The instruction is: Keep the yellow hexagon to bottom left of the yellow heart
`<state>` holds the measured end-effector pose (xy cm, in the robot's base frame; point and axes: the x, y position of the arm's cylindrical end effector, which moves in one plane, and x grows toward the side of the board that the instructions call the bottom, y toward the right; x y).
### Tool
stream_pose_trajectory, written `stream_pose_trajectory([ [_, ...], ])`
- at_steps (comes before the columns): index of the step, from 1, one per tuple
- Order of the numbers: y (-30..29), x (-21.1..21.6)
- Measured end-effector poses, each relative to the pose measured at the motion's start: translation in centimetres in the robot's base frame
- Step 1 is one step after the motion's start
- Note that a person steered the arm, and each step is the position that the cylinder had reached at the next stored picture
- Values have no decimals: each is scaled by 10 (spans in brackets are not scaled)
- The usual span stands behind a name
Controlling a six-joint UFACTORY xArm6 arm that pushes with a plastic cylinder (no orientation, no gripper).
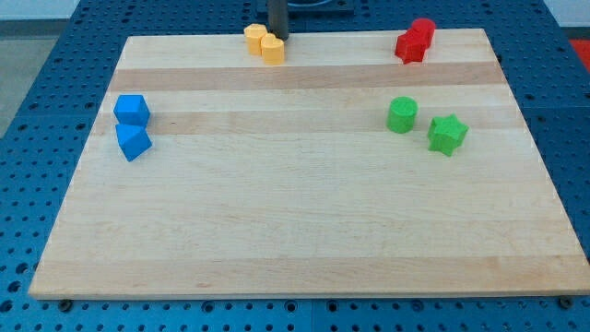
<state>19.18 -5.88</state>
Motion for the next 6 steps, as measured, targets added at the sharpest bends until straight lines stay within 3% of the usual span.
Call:
stream_pose_trajectory([
  [2, -89, 0],
  [3, -111, 2],
  [4, -96, 2],
  [5, -80, 30],
  [6, -154, 85],
])
